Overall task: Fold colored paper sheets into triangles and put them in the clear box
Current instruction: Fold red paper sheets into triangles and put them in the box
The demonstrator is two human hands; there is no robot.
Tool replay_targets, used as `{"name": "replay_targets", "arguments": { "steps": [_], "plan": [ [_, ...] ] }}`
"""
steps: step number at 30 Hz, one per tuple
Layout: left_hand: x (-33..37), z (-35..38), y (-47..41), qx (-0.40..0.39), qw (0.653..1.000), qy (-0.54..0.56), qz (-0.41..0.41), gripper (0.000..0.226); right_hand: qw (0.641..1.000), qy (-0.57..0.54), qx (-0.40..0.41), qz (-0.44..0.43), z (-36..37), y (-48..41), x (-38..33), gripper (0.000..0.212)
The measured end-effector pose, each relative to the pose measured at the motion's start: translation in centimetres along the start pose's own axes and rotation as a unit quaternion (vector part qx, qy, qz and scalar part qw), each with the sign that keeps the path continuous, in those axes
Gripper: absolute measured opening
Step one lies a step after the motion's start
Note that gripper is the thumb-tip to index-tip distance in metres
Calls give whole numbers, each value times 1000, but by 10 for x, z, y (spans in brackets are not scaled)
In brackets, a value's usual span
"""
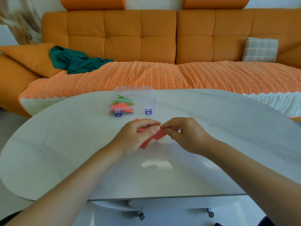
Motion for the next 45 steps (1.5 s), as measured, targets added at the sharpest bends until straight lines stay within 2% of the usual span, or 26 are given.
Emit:
{"name": "replay_targets", "arguments": {
  "steps": [4, 11, 13, 18, 24, 30, 35, 41, 45],
  "plan": [
    [15, -4, 4, 40, 997, -54, 23, 8, 998, -30, -26, 48, -3, -1, -1, 15],
    [14, -5, 2, -11, 998, -10, -59, 14, 982, -144, -75, 96, -7, -5, -1, 6],
    [14, -2, 2, -23, 998, -10, -64, 17, 982, -138, -85, 100, -4, -5, -2, 6],
    [15, -2, 2, -17, 996, -64, -51, 15, 987, -118, -58, 93, 2, -6, -9, 8],
    [14, -4, 3, -15, 996, -73, -52, 12, 990, -106, -36, 87, 0, -8, -12, 12],
    [14, -3, 3, -25, 995, -90, -39, 15, 993, -63, -51, 84, 6, -10, -13, 10],
    [11, -21, 1, -17, 993, -97, -59, 12, 989, -70, -52, 117, -1, -12, -1, 18],
    [4, -33, 0, -14, 991, -108, -73, 11, 986, -56, -20, 153, -6, -11, 17, 16],
    [6, -29, 1, -18, 993, -97, -64, 11, 989, -95, 7, 115, -6, -12, 8, 11]
  ]
}}
Point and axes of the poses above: each hand's wrist, its own y-axis away from the middle knuckle, its own z-axis out of the palm, x = y × z, the point moved 5 cm from there along -y, towards the middle knuckle, and after that the axes turned 6 degrees about y, right-handed, at the moved point
